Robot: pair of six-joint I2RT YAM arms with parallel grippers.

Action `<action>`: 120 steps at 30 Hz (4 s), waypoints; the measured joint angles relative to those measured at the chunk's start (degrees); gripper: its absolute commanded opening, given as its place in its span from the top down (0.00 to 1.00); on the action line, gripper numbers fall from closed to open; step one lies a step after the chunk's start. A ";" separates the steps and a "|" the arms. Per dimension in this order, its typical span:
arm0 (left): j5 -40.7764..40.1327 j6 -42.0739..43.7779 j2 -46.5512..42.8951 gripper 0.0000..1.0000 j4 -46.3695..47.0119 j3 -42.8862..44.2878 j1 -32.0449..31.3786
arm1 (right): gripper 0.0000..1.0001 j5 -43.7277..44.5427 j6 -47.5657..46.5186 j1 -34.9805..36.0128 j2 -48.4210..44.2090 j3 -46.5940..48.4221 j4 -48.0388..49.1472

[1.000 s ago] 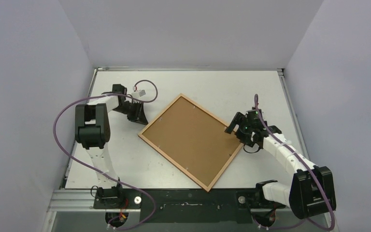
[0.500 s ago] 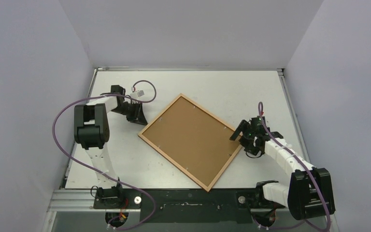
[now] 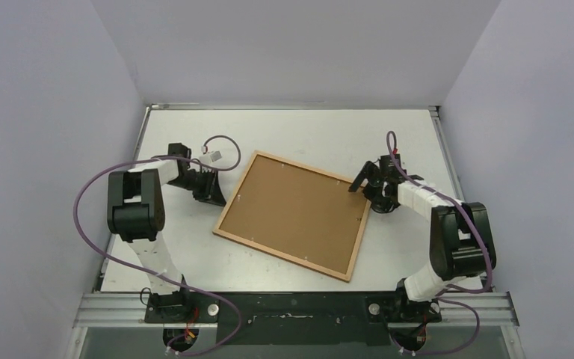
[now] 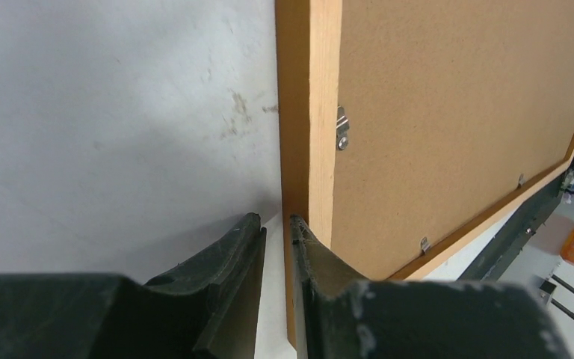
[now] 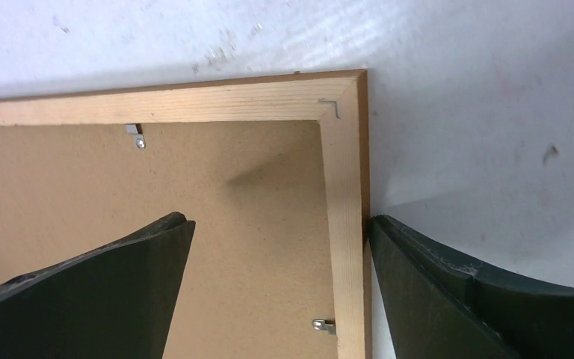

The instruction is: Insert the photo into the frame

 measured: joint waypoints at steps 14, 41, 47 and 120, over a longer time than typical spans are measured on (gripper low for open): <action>0.33 0.04 -3.63 0.78 -4.74 -4.39 0.52 | 0.09 4.57 -6.86 1.46 7.32 23.45 -1.36; 1.60 -4.63 -4.42 0.86 -2.78 -5.05 -1.44 | 0.05 -7.91 7.65 39.98 25.46 20.57 33.40; 1.66 -4.90 -4.20 0.88 -2.19 -5.35 -1.42 | 0.05 -9.51 9.86 40.44 29.14 21.64 35.74; 2.29 -5.86 -4.00 0.91 -1.81 -5.49 -1.42 | 0.04 -11.19 5.40 41.94 31.17 25.62 37.99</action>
